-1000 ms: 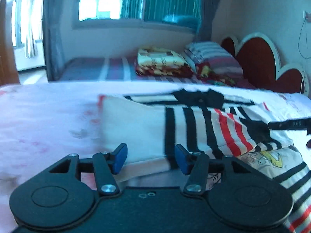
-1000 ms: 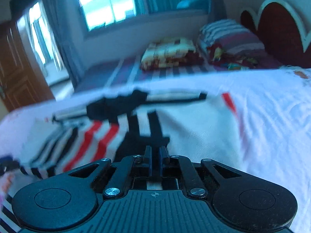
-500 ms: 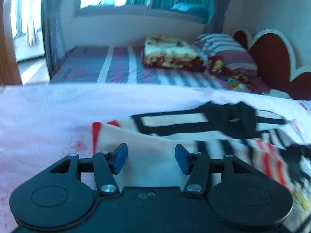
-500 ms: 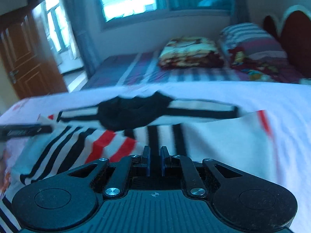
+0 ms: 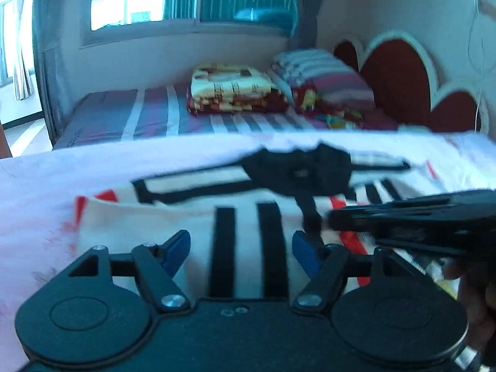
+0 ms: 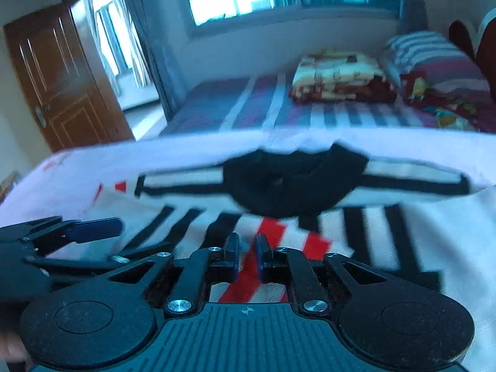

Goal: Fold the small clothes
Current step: 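Open the right gripper and release the folded side onto the sweater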

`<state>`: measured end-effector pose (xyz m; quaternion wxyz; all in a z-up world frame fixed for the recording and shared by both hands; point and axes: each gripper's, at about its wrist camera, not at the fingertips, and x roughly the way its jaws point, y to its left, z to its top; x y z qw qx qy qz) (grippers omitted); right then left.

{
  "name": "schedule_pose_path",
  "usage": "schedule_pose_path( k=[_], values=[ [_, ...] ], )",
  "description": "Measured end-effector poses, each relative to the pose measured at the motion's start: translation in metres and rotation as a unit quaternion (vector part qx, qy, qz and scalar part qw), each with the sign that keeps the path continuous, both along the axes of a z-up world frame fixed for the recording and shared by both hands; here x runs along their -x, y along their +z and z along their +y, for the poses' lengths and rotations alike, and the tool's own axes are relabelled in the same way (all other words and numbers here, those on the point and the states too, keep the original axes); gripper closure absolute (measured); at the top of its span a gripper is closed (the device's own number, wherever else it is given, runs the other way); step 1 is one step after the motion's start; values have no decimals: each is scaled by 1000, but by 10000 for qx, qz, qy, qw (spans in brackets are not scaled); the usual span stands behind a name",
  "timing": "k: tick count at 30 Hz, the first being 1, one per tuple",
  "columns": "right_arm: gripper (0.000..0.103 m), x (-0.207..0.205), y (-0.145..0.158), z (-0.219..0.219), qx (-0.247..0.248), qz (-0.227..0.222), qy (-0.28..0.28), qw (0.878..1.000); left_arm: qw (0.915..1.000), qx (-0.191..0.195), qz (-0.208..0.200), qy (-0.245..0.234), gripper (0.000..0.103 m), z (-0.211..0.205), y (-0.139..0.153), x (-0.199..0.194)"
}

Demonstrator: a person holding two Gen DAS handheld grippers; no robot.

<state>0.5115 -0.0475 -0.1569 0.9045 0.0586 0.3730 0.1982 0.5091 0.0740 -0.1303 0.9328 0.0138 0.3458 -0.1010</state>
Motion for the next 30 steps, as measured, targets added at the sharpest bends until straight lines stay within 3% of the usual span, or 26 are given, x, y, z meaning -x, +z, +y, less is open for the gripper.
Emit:
schedule_pose_path(
  k=[3,6,9,12,14,15,16,17,19,26,28,30],
  values=[
    [92,1,-5,-6,236,4,-5,9997,9999,-153,14,52,29,14,-12,6],
    [92,14,-4,-39,669,-64,-491,9965,9990,-352,-76,256,28,47,-11,30],
    [92,26,-14,-74,224,-70,-441,9988,9989,-340,-58,306,28,66,-14,44],
    [91,26,-2,-64,418,6,-623,9972,9980,-482,-58,398,35,54,-3,40],
    [77,38,10,-55,507,-213,-534,9971,9986,-392,-214,267,32,41,5,50],
    [42,47,10,-52,616,-282,-455,9967,9988,-402,-200,207,30,35,4,54],
    [25,52,1,-48,843,-160,-415,9954,9987,-483,-64,163,28,30,-1,54],
    [24,51,-8,-45,1035,90,-338,9940,9982,-568,129,153,26,28,-10,52],
    [24,55,-5,-45,1062,2,-352,9937,9985,-505,38,214,26,29,-13,54],
    [25,105,24,-89,475,-229,-772,9956,9982,-558,-62,233,26,50,6,97],
    [40,128,29,-106,314,-188,-875,9955,9984,-497,18,286,26,61,8,121],
    [46,157,32,-127,68,-64,-1045,9945,9985,-417,123,324,28,71,11,150]
  ],
)
